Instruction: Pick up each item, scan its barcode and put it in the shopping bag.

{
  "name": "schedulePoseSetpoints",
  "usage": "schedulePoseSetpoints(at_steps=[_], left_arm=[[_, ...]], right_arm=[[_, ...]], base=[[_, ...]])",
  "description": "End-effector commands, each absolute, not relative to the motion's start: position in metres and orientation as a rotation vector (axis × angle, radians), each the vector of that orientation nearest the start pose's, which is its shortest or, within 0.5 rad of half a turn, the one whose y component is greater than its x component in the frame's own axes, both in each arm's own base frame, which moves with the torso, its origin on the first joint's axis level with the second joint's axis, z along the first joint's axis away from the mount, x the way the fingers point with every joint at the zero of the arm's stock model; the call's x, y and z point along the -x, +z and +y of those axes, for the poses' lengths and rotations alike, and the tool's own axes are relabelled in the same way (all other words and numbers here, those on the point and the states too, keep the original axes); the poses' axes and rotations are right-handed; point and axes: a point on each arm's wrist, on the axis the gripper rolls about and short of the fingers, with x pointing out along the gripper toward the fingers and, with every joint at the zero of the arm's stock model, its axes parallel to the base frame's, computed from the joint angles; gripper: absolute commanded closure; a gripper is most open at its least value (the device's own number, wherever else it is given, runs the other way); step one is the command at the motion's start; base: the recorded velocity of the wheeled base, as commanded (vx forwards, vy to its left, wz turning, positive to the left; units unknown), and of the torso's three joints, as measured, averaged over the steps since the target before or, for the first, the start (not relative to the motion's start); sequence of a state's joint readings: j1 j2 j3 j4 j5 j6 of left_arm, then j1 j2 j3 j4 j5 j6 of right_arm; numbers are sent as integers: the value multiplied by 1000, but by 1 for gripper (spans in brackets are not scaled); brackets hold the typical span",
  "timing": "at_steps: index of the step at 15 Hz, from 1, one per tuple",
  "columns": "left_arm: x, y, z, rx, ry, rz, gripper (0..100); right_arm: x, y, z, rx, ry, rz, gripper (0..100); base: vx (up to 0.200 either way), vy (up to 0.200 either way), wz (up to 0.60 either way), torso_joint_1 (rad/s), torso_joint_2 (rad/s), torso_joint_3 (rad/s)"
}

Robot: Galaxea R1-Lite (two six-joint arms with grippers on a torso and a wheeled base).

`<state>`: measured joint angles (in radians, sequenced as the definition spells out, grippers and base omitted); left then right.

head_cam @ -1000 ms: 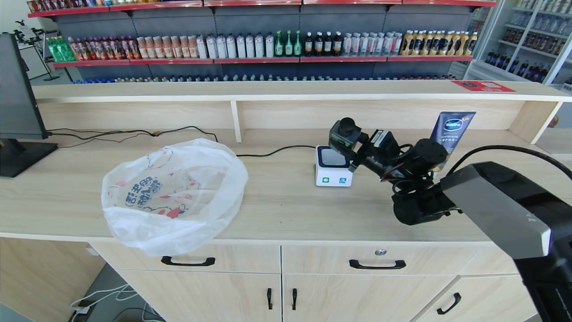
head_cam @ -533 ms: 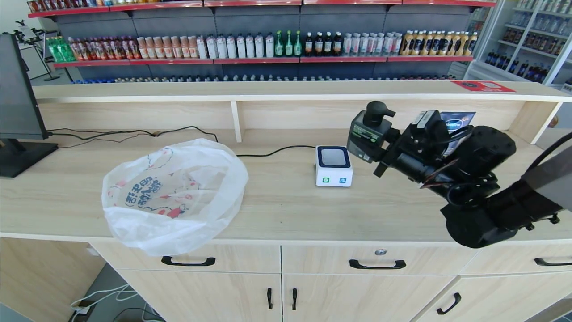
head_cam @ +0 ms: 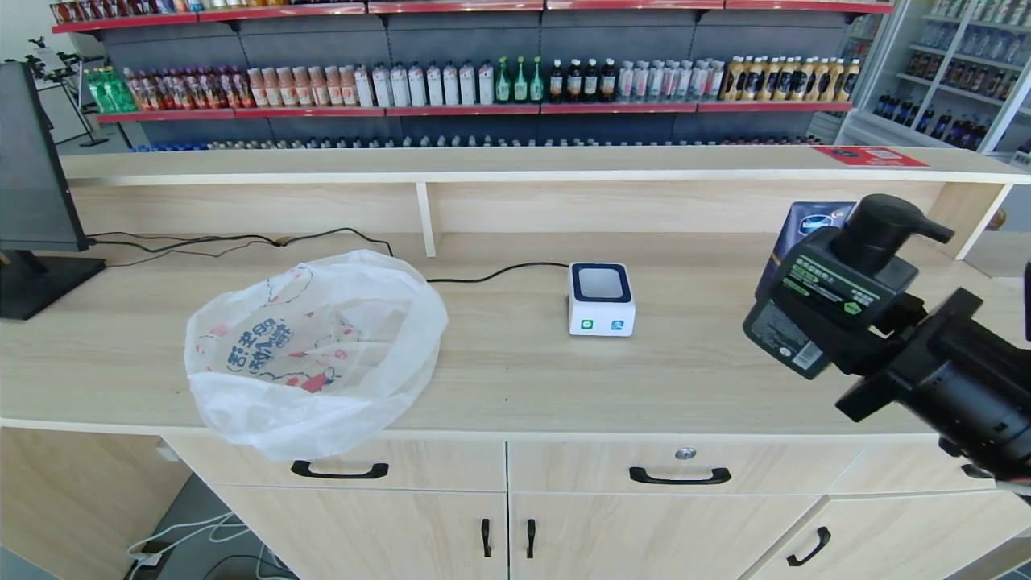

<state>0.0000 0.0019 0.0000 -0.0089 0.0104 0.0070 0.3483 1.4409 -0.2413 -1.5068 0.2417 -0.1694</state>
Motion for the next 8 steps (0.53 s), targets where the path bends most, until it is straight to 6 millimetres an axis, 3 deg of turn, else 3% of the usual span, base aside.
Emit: schedulePoseSetpoints(at_steps=[1,5,8], left_arm=[[23,76,0,-6,11,-8,0],[23,76,0,-8,11,-8,0],[23,76,0,-8,11,-8,0]], right_arm=[[-124,180,50,129,505,-354,100],[-110,169,41,113,342,-255,100],[-87,155,32,137,339,-115,100]], base=[[0,0,0,0,0,0],[0,0,0,0,0,0],[0,0,0,0,0,0]])
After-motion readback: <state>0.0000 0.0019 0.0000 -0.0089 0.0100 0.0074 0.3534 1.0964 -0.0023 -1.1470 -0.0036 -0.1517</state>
